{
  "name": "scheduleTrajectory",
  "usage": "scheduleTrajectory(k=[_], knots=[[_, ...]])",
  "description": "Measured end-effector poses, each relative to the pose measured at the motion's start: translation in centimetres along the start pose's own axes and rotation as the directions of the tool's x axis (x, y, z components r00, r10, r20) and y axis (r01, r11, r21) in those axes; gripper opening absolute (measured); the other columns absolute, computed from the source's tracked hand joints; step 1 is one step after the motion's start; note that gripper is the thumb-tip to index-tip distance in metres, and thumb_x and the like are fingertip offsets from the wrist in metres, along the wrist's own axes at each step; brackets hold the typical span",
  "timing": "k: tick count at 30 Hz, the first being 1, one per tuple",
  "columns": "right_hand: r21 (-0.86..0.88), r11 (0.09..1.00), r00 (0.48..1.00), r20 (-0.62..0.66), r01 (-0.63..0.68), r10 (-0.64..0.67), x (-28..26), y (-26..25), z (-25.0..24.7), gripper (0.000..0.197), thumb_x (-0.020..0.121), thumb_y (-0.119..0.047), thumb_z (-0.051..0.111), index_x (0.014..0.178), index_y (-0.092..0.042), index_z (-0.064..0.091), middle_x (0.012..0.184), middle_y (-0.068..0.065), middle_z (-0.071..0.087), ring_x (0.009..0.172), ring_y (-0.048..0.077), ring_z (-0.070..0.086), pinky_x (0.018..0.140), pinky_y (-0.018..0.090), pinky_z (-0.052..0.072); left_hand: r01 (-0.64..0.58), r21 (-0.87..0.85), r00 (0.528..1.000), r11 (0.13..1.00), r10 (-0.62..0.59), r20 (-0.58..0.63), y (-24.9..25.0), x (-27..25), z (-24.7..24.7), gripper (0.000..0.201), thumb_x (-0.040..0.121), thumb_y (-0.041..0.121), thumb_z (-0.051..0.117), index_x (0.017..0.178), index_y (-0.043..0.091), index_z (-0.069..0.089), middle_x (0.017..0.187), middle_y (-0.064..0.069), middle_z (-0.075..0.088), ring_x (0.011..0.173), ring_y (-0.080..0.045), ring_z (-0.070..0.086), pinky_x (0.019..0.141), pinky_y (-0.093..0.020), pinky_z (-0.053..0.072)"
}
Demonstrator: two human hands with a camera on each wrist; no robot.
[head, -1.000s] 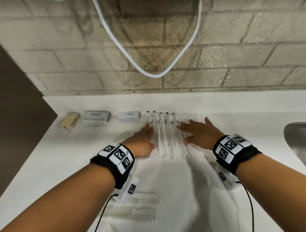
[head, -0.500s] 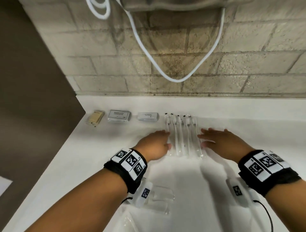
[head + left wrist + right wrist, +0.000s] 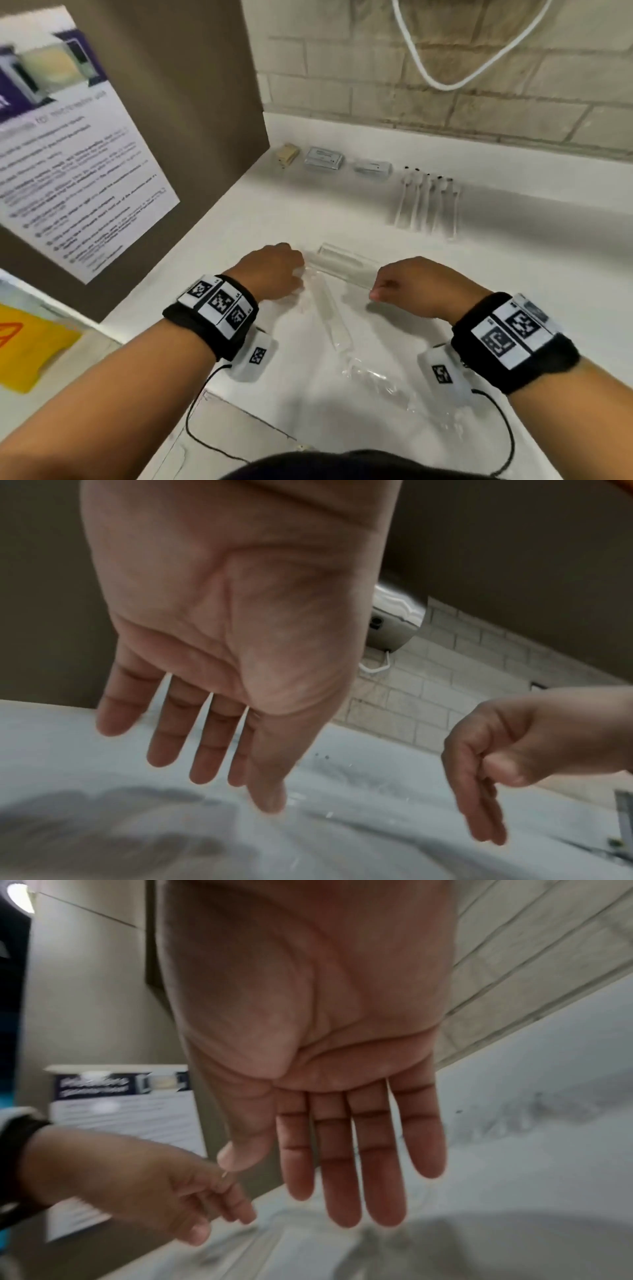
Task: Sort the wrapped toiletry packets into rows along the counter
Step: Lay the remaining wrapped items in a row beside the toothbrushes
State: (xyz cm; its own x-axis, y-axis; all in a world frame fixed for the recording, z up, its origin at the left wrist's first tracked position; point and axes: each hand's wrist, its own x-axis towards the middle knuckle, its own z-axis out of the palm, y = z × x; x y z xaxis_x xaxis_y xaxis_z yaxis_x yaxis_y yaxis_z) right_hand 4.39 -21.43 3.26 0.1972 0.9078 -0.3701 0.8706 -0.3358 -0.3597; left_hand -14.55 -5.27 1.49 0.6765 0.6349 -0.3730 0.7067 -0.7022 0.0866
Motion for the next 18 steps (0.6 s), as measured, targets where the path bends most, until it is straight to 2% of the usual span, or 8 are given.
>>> scheduleTrajectory(k=[3,5,6,9,12,14,16,18], knots=[[-0.155,0.988,0.997,0.069,-0.011,0.022,-0.6,-3.2,3.7,0.054,0.083,-0.073,0.042,0.086,-0.022,0.061,0.088,-0.005,0.061,0.082,0.014,0.057,0.074,0.032,0.048,0.068,-0.001,0.997,0.998,-0.068,0.047,-1.7,-1.9,2.2,0.042,0.089,0.037,0.057,0.129,0.026,0.048,0.125,-0.001,0.044,0.120,-0.026,0.047,0.090,-0.036,0.040],[-0.156,0.986,0.998,0.020,-0.058,0.062,-0.6,-4.8,5.5,0.058,0.073,-0.080,0.044,0.089,-0.025,0.056,0.087,-0.008,0.057,0.075,0.012,0.053,0.068,0.032,0.046,0.065,-0.016,0.998,0.998,-0.065,0.008,-1.8,-2.2,2.7,0.043,0.088,0.037,0.060,0.127,0.024,0.049,0.125,-0.003,0.044,0.119,-0.027,0.045,0.092,-0.037,0.041],[-0.144,0.986,0.997,-0.011,-0.081,0.080,-0.5,-5.5,6.1,0.057,0.070,-0.078,0.049,0.092,-0.026,0.054,0.089,-0.008,0.056,0.075,0.013,0.052,0.067,0.032,0.044,0.061,-0.031,0.998,0.998,-0.061,0.001,-1.8,-2.3,2.7,0.043,0.087,0.039,0.061,0.126,0.023,0.049,0.124,-0.003,0.044,0.118,-0.027,0.044,0.092,-0.037,0.041],[-0.146,0.980,0.991,-0.020,-0.137,0.135,0.6,-6.4,6.8,0.053,0.072,-0.058,0.068,0.107,-0.021,0.052,0.104,-0.002,0.054,0.087,0.019,0.057,0.071,0.033,0.046,0.013,-0.043,0.999,0.999,-0.011,0.051,-2.1,-2.6,2.9,0.051,0.081,0.043,0.067,0.124,0.024,0.049,0.121,-0.002,0.044,0.116,-0.024,0.042,0.089,-0.035,0.041],[-0.156,0.973,0.983,0.034,-0.172,0.180,1.3,-6.1,6.5,0.044,0.074,-0.041,0.074,0.105,-0.014,0.059,0.107,0.002,0.060,0.089,0.021,0.063,0.076,0.033,0.054,-0.006,-0.041,0.995,0.999,0.010,0.095,-2.2,-3.0,4.1,0.045,0.078,0.037,0.071,0.116,0.025,0.050,0.116,0.000,0.050,0.112,-0.022,0.047,0.084,-0.031,0.039],[-0.137,0.973,0.975,0.090,-0.188,0.201,2.0,-5.9,5.8,0.037,0.075,-0.031,0.074,0.104,-0.012,0.059,0.103,0.002,0.063,0.090,0.021,0.063,0.075,0.030,0.053,-0.041,-0.022,0.993,0.999,0.043,0.107,-2.8,-2.7,3.9,0.037,0.078,0.038,0.071,0.108,0.025,0.053,0.111,0.002,0.054,0.105,-0.020,0.051,0.077,-0.029,0.038],[-0.119,0.977,0.975,0.116,-0.175,0.189,2.2,-5.7,5.3,0.026,0.078,-0.020,0.069,0.098,-0.015,0.052,0.097,-0.001,0.058,0.088,0.020,0.058,0.067,0.026,0.047,-0.099,-0.014,0.982,0.995,0.100,0.161,-3.1,-2.3,3.4,0.033,0.078,0.040,0.069,0.103,0.024,0.056,0.106,0.002,0.057,0.092,-0.018,0.052,0.071,-0.028,0.037],[-0.065,0.981,0.982,0.034,-0.185,0.187,2.0,-5.0,5.1,0.019,0.078,-0.012,0.058,0.087,-0.023,0.045,0.090,-0.005,0.052,0.084,0.019,0.055,0.059,0.025,0.040,-0.161,-0.011,0.969,0.987,0.160,0.189,-2.9,-2.1,2.8,0.024,0.080,0.039,0.065,0.094,0.022,0.057,0.098,0.003,0.058,0.082,-0.017,0.052,0.065,-0.027,0.038]])
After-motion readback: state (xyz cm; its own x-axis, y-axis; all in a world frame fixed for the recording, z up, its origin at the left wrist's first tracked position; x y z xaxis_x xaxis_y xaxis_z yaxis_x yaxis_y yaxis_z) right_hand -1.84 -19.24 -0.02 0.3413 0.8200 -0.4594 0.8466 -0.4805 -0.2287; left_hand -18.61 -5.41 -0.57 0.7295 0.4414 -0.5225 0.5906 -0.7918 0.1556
